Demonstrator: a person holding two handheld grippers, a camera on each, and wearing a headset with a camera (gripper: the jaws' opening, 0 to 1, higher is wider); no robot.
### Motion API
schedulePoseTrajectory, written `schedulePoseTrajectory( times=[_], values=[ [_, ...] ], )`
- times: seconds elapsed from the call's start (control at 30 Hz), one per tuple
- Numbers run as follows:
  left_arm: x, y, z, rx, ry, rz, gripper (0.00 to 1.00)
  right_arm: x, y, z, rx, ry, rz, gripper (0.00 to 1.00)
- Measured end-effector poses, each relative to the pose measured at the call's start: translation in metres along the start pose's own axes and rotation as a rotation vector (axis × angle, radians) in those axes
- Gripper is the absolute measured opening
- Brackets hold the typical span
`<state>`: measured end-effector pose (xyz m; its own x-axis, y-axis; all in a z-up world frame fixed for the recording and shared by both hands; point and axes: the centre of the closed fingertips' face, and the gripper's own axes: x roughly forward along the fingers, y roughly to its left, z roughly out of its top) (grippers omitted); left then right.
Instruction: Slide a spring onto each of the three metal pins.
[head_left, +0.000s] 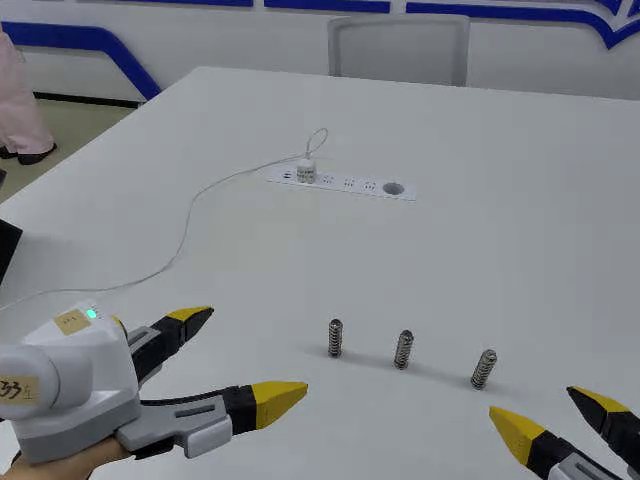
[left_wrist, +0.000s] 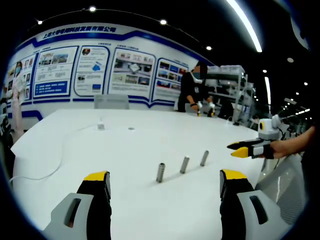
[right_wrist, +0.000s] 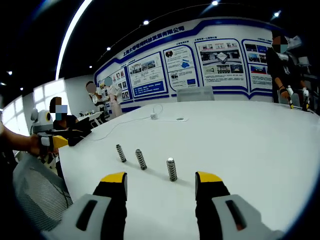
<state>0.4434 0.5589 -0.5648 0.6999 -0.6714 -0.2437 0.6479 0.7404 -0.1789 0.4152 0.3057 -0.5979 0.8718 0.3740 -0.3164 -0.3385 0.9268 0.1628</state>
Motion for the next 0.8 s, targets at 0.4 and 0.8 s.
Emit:
schedulePoseTrajectory(
  times=[0.4,0.8],
  values=[
    [0.0002,-0.0015,-0.0006,0.003,0.004,-0.006,0.92,0.0003,0.0023,-0.0041,-0.02,0.02,0.006,0.56],
    [0.0005,-0.0036,-0.0012,0.002,0.008,-0.011,0.91,0.0012,0.0073,-0.0073,-0.037,0.039,0.022,0.56]
  ],
)
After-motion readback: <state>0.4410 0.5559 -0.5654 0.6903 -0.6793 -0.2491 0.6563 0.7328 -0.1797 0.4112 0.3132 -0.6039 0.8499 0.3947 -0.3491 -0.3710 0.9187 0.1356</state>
